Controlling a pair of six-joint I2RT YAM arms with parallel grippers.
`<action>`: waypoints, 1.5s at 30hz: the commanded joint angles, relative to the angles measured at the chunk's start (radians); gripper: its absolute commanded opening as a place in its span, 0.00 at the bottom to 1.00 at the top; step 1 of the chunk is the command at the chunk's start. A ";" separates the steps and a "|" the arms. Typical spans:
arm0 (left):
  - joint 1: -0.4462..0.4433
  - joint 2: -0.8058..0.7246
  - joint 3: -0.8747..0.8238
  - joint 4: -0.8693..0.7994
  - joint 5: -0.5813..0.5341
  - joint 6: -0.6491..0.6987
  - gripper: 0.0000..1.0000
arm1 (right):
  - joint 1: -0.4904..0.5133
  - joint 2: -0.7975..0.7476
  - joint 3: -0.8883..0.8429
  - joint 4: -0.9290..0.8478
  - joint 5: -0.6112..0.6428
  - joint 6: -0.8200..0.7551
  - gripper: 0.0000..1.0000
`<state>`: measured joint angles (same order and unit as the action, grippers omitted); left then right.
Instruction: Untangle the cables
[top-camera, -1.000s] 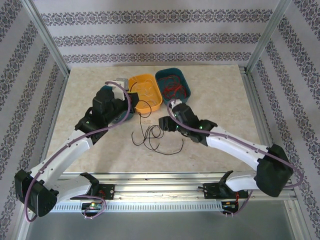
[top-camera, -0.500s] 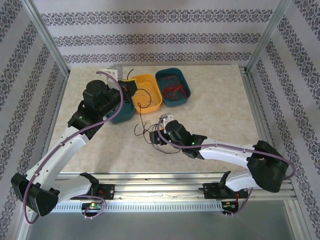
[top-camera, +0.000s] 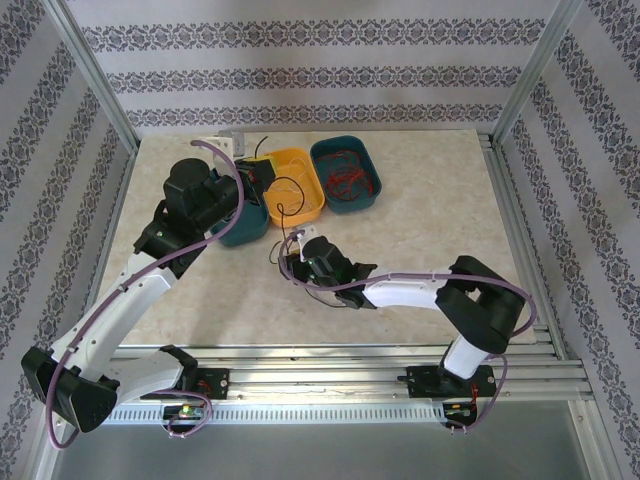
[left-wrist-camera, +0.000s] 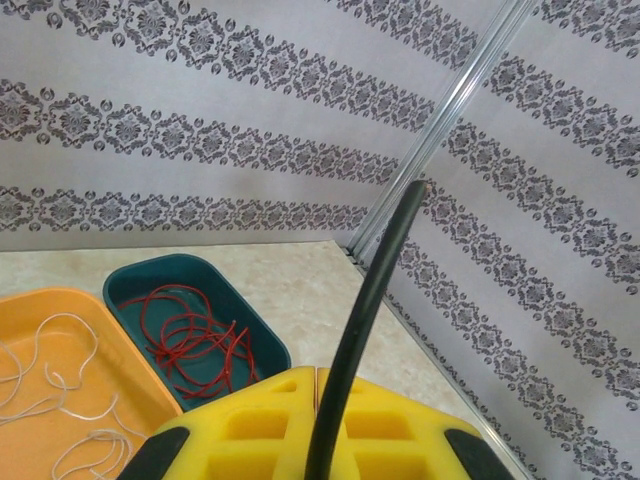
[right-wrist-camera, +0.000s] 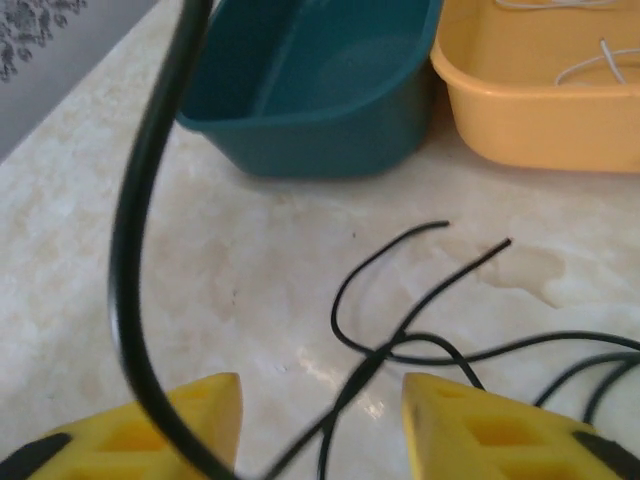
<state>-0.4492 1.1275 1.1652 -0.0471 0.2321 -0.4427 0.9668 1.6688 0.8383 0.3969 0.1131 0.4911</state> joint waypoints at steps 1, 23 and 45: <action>0.013 -0.033 0.033 -0.017 0.006 0.001 0.00 | 0.012 -0.006 0.005 0.076 0.050 -0.006 0.15; 0.019 -0.106 -0.366 0.192 0.260 0.030 0.00 | -0.003 -0.460 -0.009 -0.253 0.094 0.011 0.00; -0.111 -0.070 -0.490 0.256 -0.092 0.236 0.00 | -0.110 -0.435 0.022 -0.207 -0.184 0.269 0.09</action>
<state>-0.5564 1.0714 0.6098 0.2878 0.3614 -0.2352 0.8658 1.2205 0.8295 0.1753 -0.0521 0.7410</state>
